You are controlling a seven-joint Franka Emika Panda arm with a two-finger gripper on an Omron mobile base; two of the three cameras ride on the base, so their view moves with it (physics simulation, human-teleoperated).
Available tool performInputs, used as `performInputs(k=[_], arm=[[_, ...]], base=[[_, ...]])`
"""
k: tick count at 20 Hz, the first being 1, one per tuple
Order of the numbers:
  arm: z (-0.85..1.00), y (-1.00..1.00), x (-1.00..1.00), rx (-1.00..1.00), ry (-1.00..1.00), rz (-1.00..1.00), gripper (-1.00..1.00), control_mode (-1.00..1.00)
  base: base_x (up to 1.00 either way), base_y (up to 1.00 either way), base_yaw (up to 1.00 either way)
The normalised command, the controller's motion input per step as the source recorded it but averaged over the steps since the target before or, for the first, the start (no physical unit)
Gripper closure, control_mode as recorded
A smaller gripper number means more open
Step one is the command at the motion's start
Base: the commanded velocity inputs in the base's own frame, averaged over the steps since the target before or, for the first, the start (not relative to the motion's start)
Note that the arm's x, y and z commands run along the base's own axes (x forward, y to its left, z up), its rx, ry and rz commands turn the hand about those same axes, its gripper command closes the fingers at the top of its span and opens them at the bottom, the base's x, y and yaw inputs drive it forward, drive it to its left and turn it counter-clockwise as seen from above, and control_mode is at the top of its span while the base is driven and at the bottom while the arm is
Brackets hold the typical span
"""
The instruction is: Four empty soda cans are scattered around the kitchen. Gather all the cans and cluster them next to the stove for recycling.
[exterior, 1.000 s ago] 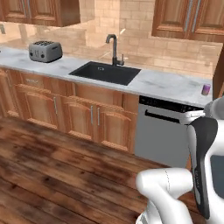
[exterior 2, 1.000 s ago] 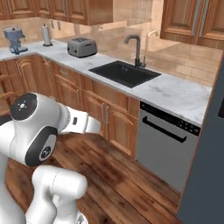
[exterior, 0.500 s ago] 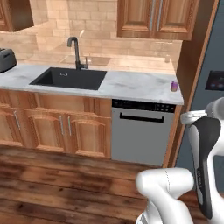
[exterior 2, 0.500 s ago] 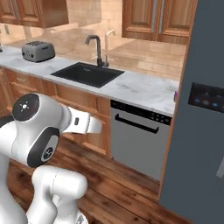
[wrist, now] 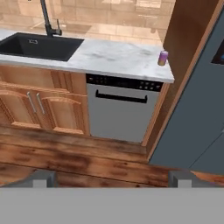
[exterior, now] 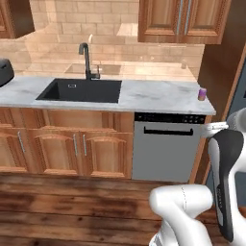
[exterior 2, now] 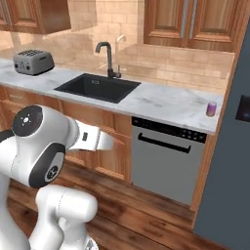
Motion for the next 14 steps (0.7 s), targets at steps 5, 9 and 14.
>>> performInputs(k=[5,9,14], arm=[[0.00,0.00,0.00,0.00,0.00,0.00,-1.00,1.00],[0.00,0.00,0.00,0.00,0.00,0.00,-1.00,1.00],[0.00,0.00,0.00,0.00,0.00,0.00,-1.00,1.00]], base=[[0.28,0.53,-0.22],[0.44,0.17,-0.23],[0.44,0.00,-0.28]])
